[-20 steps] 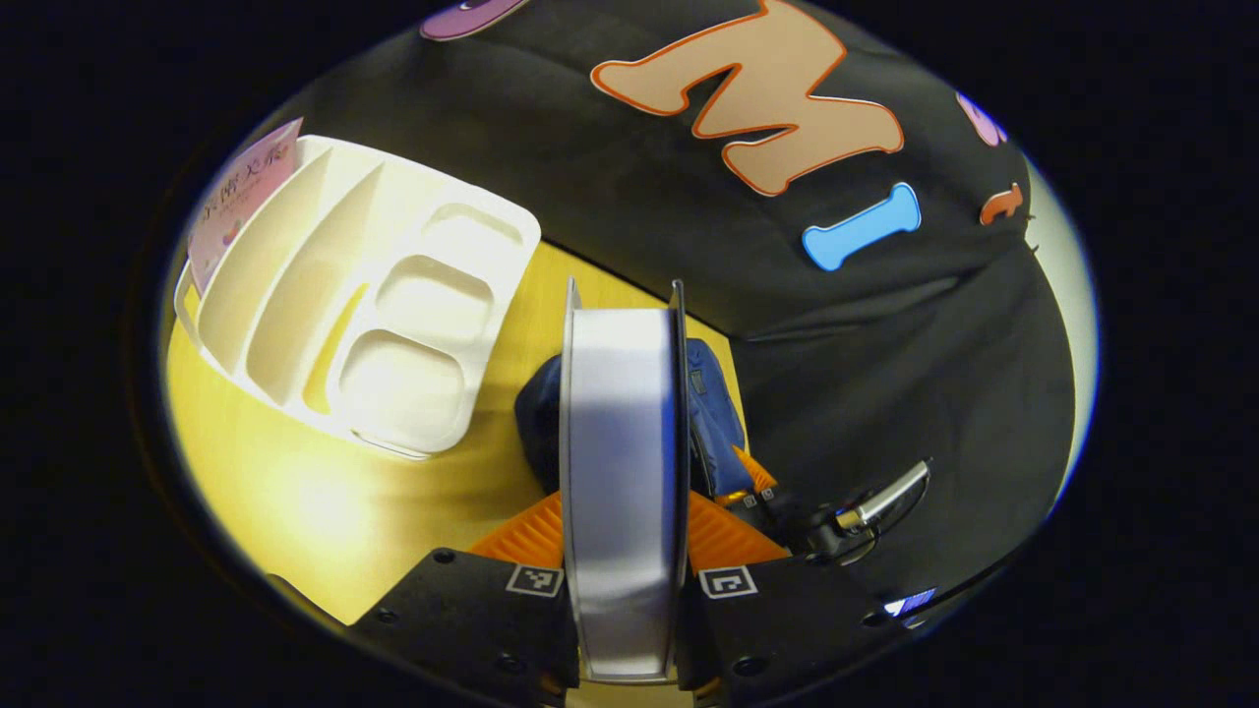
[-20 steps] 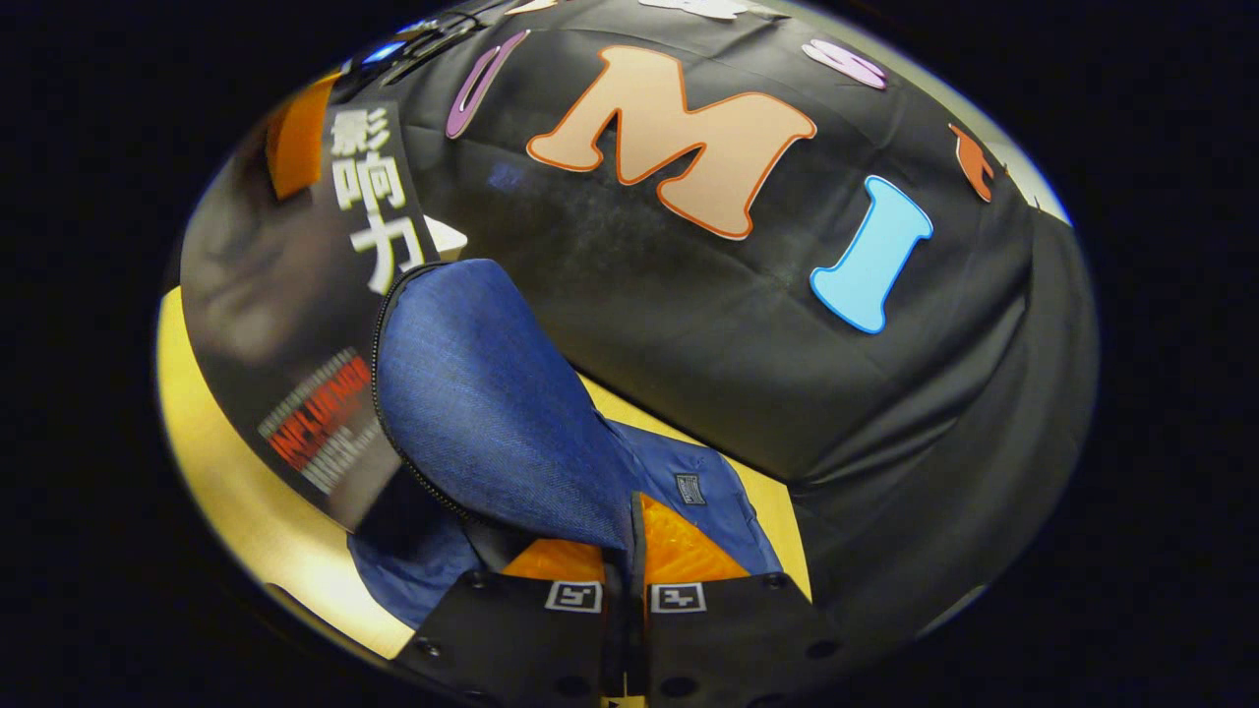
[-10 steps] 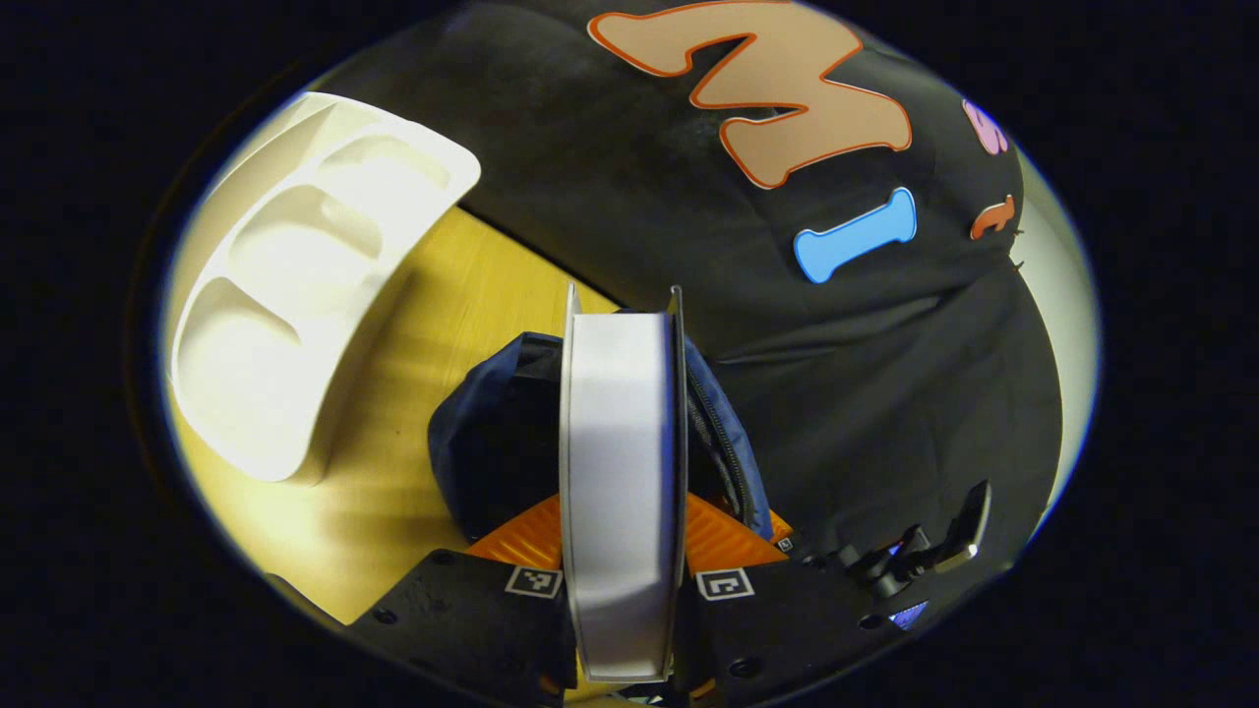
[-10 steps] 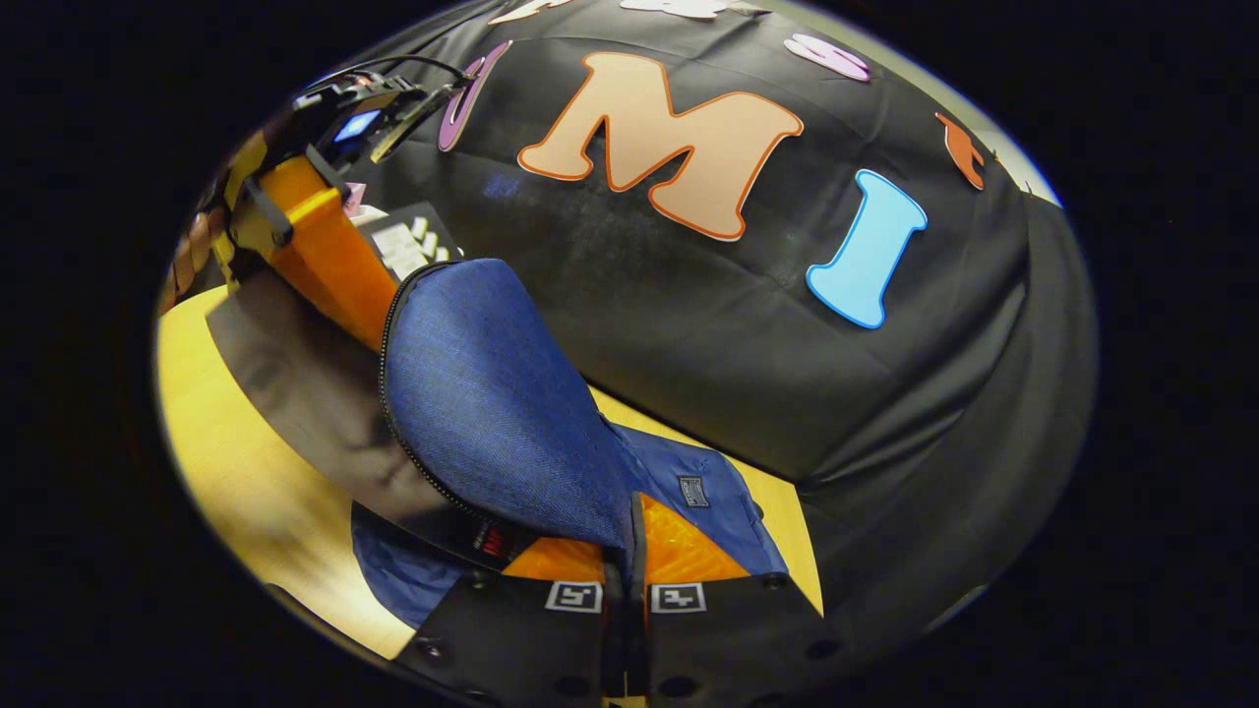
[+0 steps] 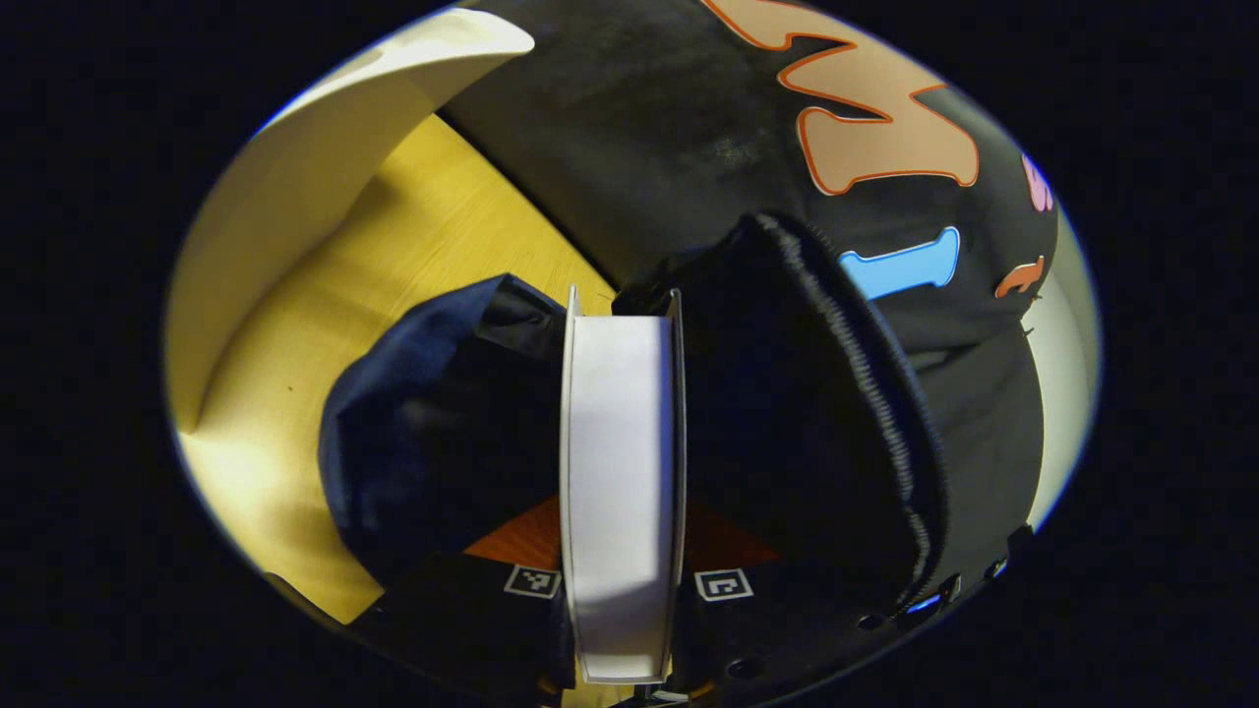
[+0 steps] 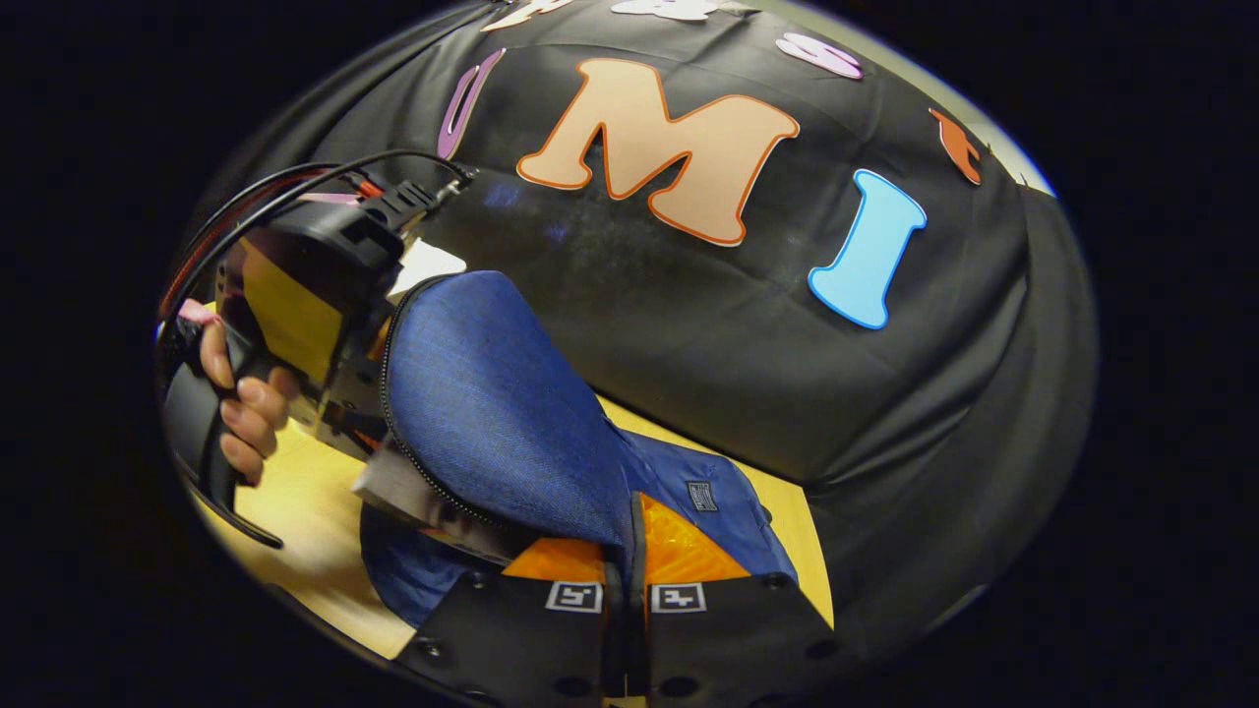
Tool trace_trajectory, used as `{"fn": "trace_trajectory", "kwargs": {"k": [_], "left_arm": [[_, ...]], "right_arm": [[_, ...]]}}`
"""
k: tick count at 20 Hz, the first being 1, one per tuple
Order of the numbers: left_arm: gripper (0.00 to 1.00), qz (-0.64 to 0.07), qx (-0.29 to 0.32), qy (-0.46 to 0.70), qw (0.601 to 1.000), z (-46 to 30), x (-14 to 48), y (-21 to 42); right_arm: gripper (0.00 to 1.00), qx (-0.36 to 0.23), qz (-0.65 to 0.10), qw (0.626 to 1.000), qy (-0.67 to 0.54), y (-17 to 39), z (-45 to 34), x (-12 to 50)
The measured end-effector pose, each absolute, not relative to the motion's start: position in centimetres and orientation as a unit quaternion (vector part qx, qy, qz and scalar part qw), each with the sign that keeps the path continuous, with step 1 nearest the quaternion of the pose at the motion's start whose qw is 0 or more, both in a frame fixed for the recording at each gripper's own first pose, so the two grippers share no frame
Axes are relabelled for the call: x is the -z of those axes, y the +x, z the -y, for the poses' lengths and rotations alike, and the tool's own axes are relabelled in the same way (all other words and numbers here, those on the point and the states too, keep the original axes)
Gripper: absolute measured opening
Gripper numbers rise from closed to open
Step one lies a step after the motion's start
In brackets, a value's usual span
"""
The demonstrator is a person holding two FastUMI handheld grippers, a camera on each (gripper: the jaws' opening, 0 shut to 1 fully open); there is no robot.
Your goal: Open the schoolbag, grab two books from the bookshelf and put them into the schoolbag.
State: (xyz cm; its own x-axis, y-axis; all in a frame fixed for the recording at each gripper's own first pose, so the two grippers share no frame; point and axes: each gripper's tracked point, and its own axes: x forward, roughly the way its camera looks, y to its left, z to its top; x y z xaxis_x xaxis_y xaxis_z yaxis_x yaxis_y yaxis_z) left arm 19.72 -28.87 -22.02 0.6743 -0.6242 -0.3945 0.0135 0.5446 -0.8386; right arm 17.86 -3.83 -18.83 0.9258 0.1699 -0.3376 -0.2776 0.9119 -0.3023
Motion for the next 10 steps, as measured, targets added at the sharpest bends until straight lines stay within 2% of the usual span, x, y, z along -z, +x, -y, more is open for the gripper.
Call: {"fn": "trace_trajectory", "kwargs": {"k": [8,10], "left_arm": [[0.36,-0.349,0.187,-0.488,0.778,30.2,23.7,21.1],[0.37,-0.354,0.183,-0.487,0.777,30.2,24.0,21.2]], "right_arm": [[0.02,-0.112,-0.160,0.968,-0.159,18.2,3.6,19.4],[0.05,-0.113,-0.163,0.967,-0.158,18.3,3.6,19.5]]}}
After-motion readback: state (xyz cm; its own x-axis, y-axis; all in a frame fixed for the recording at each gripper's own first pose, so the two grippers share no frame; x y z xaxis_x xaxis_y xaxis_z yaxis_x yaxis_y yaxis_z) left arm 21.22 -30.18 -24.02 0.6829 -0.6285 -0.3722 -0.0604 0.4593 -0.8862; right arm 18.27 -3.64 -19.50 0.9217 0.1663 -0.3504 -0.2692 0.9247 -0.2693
